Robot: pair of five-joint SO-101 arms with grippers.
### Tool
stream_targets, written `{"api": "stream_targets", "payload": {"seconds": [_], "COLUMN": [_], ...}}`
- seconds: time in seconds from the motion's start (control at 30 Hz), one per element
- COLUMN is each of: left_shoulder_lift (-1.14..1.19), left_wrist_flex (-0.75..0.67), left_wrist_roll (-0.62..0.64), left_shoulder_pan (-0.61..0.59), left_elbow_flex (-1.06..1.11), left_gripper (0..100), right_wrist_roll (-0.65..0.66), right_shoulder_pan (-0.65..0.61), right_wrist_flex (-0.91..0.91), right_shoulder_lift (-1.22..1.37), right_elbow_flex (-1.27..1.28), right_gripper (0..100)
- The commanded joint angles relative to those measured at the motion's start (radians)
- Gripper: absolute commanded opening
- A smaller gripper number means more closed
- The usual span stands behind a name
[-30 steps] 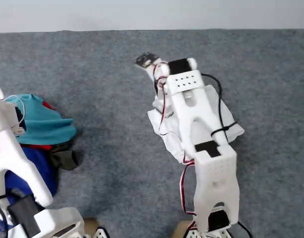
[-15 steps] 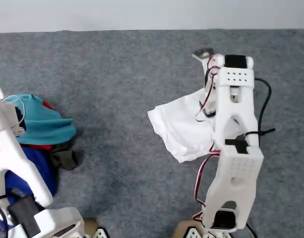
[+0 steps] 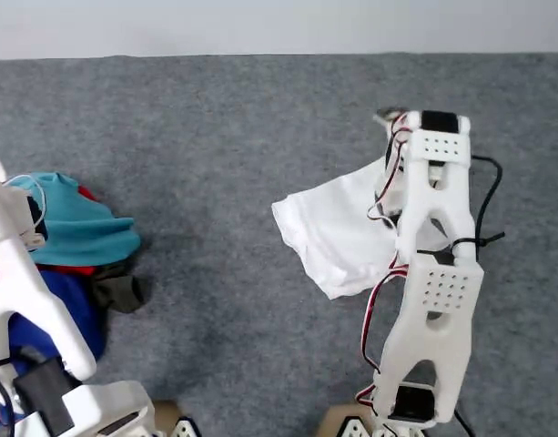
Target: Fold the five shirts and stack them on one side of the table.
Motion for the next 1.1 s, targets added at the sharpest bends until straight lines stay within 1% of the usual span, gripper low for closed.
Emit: {"api": "stream_targets", "payload": {"seconds": [0.0,0.1,0.17,0.37,0.47,0.53,0.67,0.73,0.9,1.07], "left_shoulder_lift": [-0.04,-0.041,-0.041,-0.04,-0.04,-0.04,-0.04,-0.043,-0.046,-0.046], "left_wrist_flex": [-0.012,-0.012,-0.014,-0.014,-0.014,-0.014,-0.014,-0.014,-0.008,-0.008], "left_wrist_roll": [-0.011,-0.011,-0.011,-0.011,-0.011,-0.011,-0.011,-0.011,-0.011,-0.011], "left_shoulder_pan": [-0.003,-0.003,-0.003,-0.003,-0.003,-0.003,-0.003,-0.003,-0.003,-0.003], "left_elbow_flex": [-0.002,-0.004,-0.007,-0.007,-0.007,-0.007,-0.007,-0.007,-0.007,-0.005], "left_gripper": [0,0,0,0,0,0,0,0,0,0], "right_wrist_roll": [-0.135,-0.305,-0.377,-0.402,-0.402,-0.425,-0.565,-0.605,-0.617,-0.66], "right_shoulder_pan": [0.002,0.004,0.002,0.001,-0.033,-0.085,-0.199,-0.254,-0.351,-0.375], "right_wrist_flex": [0.045,0.045,0.045,0.042,0.036,0.036,0.036,0.036,0.024,-0.005], "right_shoulder_lift": [-0.174,-0.263,-0.323,-0.506,-0.527,-0.51,-0.446,-0.397,-0.249,-0.119], "right_elbow_flex": [-0.055,-0.054,-0.018,0.221,0.322,0.368,0.436,0.46,0.474,0.471], "right_gripper": [0.9,0.9,0.9,0.9,0.9,0.9,0.9,0.9,0.9,0.9]}}
